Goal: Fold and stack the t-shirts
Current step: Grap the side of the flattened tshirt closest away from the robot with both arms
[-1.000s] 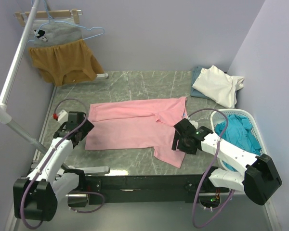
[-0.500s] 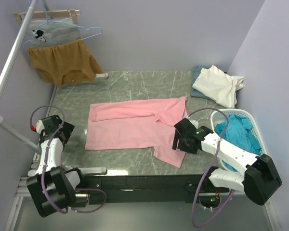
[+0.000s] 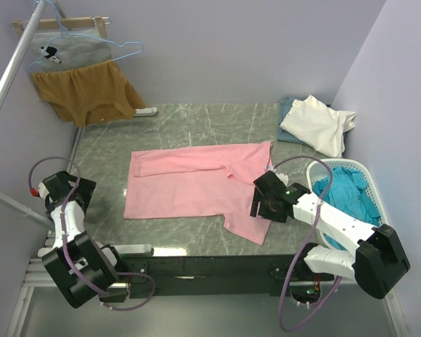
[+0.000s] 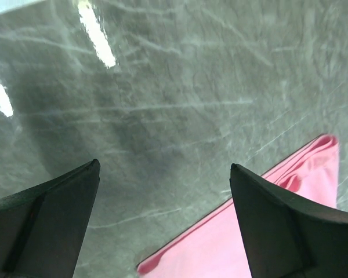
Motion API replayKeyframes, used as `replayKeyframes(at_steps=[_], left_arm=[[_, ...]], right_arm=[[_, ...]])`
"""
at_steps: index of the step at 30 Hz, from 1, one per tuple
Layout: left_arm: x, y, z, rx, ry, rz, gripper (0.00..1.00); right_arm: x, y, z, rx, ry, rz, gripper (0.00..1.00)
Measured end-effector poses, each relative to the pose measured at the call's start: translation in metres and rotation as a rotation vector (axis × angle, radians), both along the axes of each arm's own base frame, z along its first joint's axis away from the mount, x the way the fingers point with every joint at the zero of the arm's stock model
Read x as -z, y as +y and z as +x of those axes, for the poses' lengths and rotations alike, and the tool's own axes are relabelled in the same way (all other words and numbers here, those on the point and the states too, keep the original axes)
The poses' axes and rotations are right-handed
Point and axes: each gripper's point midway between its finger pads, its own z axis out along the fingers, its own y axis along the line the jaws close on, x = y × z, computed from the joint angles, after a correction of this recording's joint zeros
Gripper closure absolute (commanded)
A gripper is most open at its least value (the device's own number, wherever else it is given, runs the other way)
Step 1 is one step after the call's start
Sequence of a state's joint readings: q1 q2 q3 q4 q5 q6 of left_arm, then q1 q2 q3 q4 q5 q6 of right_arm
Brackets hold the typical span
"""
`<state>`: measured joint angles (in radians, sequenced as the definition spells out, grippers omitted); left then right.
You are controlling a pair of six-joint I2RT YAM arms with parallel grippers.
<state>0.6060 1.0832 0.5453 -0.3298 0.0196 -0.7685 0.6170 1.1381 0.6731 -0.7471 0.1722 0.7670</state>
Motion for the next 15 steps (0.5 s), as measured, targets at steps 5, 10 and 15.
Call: replayKeyframes(at_steps=[5, 10, 15], left_arm=[[-0.009, -0.002, 0.011, 0.042, -0.065, -0.014, 0.0], [-0.019, -0.03, 0.032, 0.192, -0.14, -0.032, 0.01], [-0.014, -0.066, 0.036, 0.313, -0.11, -0.046, 0.01]], right_arm=[[0.0, 0.001, 0.002, -0.002, -0.007, 0.003, 0.22], [0.0, 0.003, 0.005, -0.003, -0.014, 0.009, 0.23], [0.002, 0.003, 0.005, -0.006, -0.008, 0.008, 0.22]])
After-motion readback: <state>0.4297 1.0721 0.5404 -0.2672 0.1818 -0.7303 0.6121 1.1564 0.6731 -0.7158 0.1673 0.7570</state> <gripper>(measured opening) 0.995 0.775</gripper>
